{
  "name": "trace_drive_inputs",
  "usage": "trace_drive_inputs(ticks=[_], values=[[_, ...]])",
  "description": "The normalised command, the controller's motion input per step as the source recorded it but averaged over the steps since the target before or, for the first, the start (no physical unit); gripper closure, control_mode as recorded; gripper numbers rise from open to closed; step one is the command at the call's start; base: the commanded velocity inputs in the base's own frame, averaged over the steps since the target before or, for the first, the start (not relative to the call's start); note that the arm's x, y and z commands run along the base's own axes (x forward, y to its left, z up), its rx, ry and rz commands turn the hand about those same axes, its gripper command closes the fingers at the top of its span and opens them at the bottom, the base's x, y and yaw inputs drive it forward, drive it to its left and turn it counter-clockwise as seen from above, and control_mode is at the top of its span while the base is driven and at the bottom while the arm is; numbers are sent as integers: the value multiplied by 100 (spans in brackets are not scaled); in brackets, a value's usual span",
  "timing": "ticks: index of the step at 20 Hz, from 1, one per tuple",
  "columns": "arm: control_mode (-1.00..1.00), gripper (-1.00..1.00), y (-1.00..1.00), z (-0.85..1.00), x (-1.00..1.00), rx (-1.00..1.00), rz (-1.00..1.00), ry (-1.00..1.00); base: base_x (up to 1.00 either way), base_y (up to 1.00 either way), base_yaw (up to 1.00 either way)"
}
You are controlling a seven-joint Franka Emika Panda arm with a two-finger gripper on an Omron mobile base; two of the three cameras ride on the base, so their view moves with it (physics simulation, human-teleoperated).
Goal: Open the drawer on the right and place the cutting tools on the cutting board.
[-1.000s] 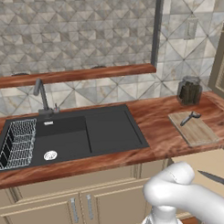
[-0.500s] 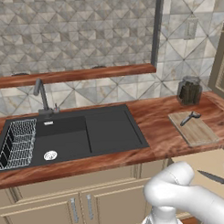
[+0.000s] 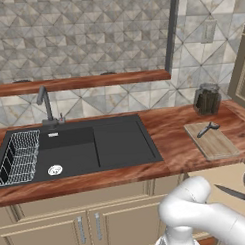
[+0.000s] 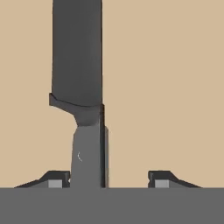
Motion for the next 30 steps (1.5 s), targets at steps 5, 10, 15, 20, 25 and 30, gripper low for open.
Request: trace_drive_inputs(ticks=[5, 10, 15, 20, 25, 30], values=[[-100, 100, 0, -7, -41, 1, 0, 0, 0, 0, 0], [-100, 100, 3, 12, -39, 3, 0, -5, 0, 0, 0], [-100, 100, 16, 82, -5, 7, 0, -13, 0, 0, 0], [-100, 100, 29, 100, 2, 6, 0, -8, 0, 0, 0], [-100, 100, 25, 100, 0, 2, 0, 0, 0, 0, 0], [-100, 100, 16, 84, -25, 0, -8, 14, 0, 0, 0]])
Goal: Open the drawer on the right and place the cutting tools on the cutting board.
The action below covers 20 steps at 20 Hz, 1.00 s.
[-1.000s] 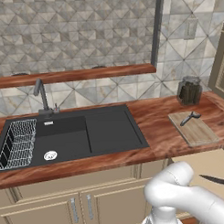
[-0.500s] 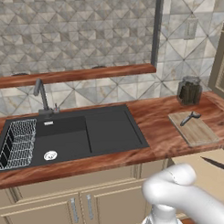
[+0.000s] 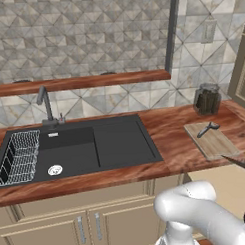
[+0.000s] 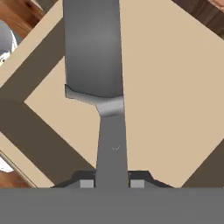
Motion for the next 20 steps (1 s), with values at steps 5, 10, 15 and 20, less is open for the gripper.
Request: trace_drive_inputs(ticks=[5, 10, 15, 20], values=[[-100, 100, 23, 57, -34, 0, -26, 14, 0, 0, 0], [-100, 100, 36, 33, -8, 0, -51, 2, 0, 0, 0], [-100, 100, 27, 20, 40, 0, -64, 0, 0, 0, 0], [-100, 100, 20, 16, 72, 0, -64, 0, 0, 0, 0]])
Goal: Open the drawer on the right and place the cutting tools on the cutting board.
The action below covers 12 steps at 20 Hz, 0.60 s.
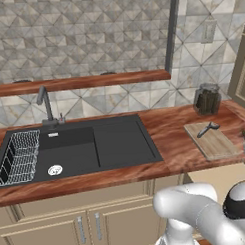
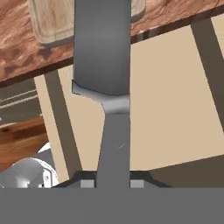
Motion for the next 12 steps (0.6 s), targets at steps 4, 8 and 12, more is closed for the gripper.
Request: trace_drive_inputs(ticks=[4, 8, 12], values=[[-100, 100, 23, 14, 85, -3, -60, 0, 0, 0, 0], [-100, 100, 16, 6, 97, -7, -52, 4, 0, 0, 0], [-100, 100, 3, 0, 97, -6, -42, 5, 0, 0, 0]])
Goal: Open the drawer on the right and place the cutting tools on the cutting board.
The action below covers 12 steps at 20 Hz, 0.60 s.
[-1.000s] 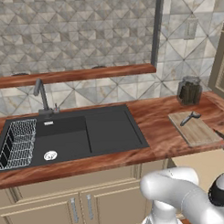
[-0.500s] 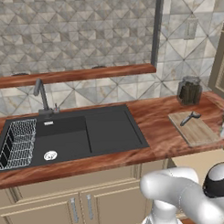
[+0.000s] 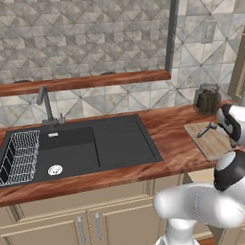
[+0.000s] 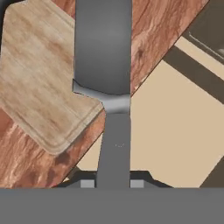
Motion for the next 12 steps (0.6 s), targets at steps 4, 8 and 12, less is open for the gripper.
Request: trace_drive_inputs(ticks=[4, 8, 12], values=[[-100, 100, 0, -14, 97, 0, -26, 11, 0, 0, 0], [-100, 100, -2, -26, 82, 0, -12, 10, 0, 0, 0], [-100, 100, -5, -28, 55, 1, -6, 7, 0, 0, 0]])
